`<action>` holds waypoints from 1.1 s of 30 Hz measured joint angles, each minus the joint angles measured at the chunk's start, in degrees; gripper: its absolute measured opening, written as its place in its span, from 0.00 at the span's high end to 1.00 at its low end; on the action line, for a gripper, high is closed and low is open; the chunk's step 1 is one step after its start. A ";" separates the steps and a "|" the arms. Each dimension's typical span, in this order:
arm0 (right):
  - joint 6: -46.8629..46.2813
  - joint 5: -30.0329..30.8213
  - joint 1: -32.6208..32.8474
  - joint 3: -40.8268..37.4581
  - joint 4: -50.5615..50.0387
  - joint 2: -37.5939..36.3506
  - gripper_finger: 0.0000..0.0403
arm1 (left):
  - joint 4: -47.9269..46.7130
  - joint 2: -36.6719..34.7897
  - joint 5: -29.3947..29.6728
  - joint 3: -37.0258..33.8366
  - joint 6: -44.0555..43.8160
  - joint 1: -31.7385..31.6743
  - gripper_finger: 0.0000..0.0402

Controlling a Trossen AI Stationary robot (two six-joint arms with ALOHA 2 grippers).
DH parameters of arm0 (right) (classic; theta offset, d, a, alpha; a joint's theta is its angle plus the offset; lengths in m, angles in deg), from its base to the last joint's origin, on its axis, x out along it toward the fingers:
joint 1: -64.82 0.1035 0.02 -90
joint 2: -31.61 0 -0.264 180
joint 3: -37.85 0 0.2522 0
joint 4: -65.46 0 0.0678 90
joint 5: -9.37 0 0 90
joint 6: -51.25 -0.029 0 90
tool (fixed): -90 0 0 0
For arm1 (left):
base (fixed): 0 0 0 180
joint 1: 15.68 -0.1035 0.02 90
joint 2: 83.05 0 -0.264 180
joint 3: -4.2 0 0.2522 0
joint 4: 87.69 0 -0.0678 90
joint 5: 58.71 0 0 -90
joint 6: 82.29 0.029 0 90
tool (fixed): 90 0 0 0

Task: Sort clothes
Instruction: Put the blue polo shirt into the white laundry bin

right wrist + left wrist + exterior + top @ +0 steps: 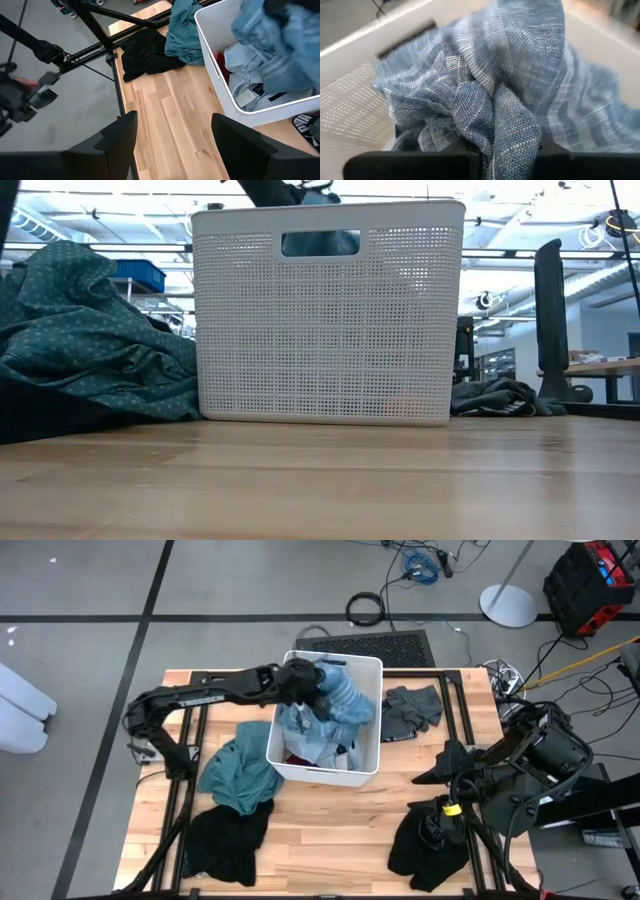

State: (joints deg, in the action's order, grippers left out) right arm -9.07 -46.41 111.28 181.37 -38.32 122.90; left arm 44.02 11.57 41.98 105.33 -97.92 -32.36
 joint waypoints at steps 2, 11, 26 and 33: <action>-0.53 -0.01 0.00 0.00 0.02 -0.01 0.40 | -6.21 3.19 0.01 4.10 4.94 0.35 0.89; -4.11 -0.66 0.02 0.00 0.00 -0.02 0.40 | -22.15 13.18 -5.81 16.11 15.98 0.32 0.87; -6.58 -1.54 0.15 0.00 0.31 -0.09 0.40 | -28.91 15.14 -13.26 21.82 13.20 0.32 0.61; -6.03 -1.54 0.15 0.00 0.32 -0.11 0.40 | -36.27 15.11 -11.60 33.90 13.14 0.32 0.46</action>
State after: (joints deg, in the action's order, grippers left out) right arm -15.10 -47.95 111.43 181.37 -38.00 122.79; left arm 7.75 26.68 30.38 139.23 -84.79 -32.04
